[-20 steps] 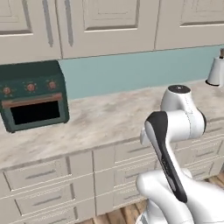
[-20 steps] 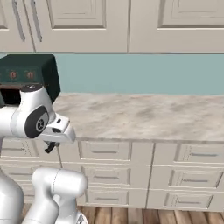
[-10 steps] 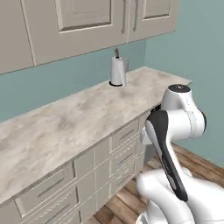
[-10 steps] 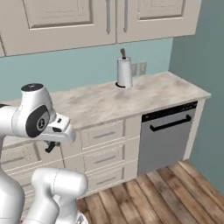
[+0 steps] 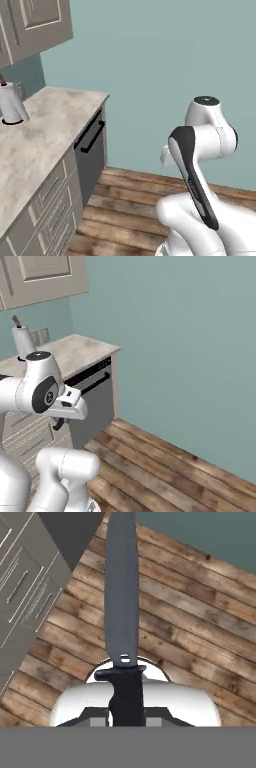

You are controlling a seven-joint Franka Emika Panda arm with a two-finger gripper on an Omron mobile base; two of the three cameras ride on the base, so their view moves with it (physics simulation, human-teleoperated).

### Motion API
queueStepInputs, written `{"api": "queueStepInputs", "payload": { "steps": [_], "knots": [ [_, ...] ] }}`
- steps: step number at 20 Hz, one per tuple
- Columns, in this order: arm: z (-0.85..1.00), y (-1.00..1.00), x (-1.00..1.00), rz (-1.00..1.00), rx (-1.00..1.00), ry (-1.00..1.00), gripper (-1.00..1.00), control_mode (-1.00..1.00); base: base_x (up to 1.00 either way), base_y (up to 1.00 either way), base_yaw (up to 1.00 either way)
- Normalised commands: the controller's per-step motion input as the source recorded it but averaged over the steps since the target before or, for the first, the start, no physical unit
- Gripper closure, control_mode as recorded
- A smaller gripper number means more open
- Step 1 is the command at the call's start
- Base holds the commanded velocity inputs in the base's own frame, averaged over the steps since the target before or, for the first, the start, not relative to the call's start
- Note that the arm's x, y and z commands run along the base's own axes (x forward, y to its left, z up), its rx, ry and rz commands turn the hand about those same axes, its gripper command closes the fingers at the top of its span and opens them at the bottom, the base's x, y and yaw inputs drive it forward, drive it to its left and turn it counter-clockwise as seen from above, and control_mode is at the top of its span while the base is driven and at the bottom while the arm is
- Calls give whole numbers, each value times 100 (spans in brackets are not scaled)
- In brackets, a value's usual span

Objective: Retrieve the butter from the fridge and place it on a plate on the dining table. Then retrieve the butter knife by the fridge and place it near the plate.

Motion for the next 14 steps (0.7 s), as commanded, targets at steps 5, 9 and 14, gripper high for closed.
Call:
{"api": "queueStepInputs", "payload": {
  "steps": [5,9,14],
  "knots": [
    [0,0,0,0,0,0,100,100,3,-2,-99],
    [0,0,0,0,0,0,100,100,38,1,-91],
    [0,0,0,0,0,0,100,100,45,37,-79]
  ]
}}
